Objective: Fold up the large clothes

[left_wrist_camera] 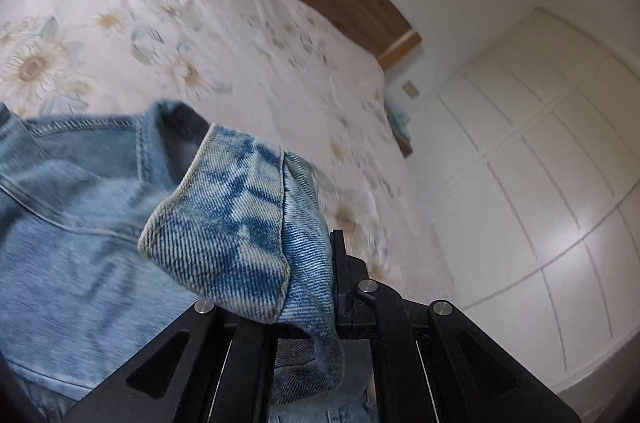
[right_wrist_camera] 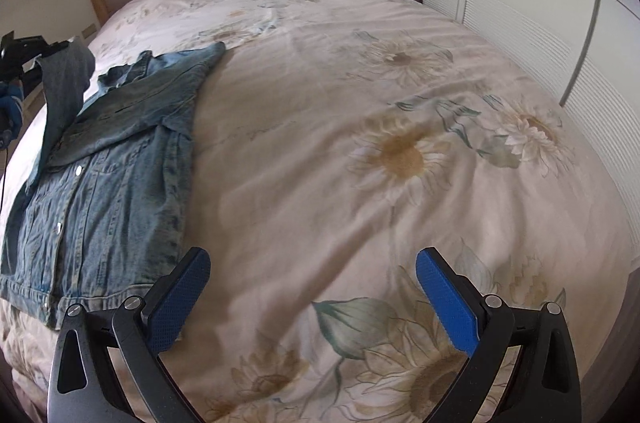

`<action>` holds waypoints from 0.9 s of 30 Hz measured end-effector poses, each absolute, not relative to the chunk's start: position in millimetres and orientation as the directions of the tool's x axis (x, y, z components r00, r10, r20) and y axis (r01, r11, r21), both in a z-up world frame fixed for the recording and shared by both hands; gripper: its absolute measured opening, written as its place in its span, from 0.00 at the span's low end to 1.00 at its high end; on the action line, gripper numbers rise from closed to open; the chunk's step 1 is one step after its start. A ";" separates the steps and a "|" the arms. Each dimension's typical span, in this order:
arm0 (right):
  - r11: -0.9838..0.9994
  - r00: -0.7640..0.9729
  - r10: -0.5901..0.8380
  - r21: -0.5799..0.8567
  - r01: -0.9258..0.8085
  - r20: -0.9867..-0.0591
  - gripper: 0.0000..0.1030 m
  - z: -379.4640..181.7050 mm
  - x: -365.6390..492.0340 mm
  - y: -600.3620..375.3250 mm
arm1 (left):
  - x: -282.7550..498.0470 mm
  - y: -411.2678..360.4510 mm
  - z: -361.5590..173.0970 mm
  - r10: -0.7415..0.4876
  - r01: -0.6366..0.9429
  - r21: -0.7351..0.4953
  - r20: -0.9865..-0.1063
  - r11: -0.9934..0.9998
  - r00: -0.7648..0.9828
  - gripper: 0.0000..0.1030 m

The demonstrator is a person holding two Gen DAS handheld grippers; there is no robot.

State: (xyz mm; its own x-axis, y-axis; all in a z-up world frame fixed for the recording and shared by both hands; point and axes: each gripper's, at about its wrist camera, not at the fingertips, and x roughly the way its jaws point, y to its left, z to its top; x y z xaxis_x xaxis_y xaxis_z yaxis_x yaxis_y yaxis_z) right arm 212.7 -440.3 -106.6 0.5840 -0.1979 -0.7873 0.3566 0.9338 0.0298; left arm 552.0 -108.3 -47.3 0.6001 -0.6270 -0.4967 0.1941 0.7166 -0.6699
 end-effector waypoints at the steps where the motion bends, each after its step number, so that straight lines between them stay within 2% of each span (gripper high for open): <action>1: 0.933 0.581 -0.199 0.030 0.360 -0.789 1.00 -108.2 211.2 -441.9 | 554.5 -115.4 -55.3 -0.631 0.202 -0.662 -0.510 0.722 0.584 0.03; 10: 0.923 0.566 -0.193 0.047 0.381 -0.802 1.00 -118.9 209.9 -449.1 | 538.2 -147.3 -125.7 -0.629 0.250 -0.584 -0.647 0.772 0.432 0.03; 14: 0.930 0.566 -0.187 0.040 0.365 -0.803 1.00 -119.1 214.5 -442.2 | 541.5 -157.2 -135.9 -0.601 0.244 -0.552 -0.689 0.797 0.406 0.03; 15: 0.932 0.567 -0.186 0.038 0.360 -0.803 1.00 -119.0 215.4 -440.8 | 544.7 -159.1 -134.5 -0.597 0.239 -0.550 -0.693 0.800 0.404 0.04; 19: 0.938 0.568 -0.180 0.034 0.345 -0.803 1.00 -118.5 219.2 -434.1 | 545.3 -174.2 -125.5 -0.595 0.257 -0.538 -0.701 0.803 0.393 0.25; 22: 0.941 0.570 -0.173 0.037 0.337 -0.803 1.00 -118.7 221.6 -429.7 | 538.2 -187.8 -119.8 -0.604 0.288 -0.531 -0.704 0.797 0.373 0.30; 27: 0.948 0.577 -0.167 0.030 0.317 -0.800 1.00 -113.5 225.9 -420.9 | 527.2 -190.1 -102.9 -0.628 0.325 -0.538 -0.684 0.778 0.371 0.33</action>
State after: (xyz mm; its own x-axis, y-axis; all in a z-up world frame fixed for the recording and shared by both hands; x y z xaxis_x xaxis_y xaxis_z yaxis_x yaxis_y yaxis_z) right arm 225.9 -420.9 -113.5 0.5767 -0.1671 -0.7997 0.3166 0.9481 0.0303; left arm 527.2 -190.1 -102.9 0.3708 -0.6278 -0.6843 0.3247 0.7780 -0.5379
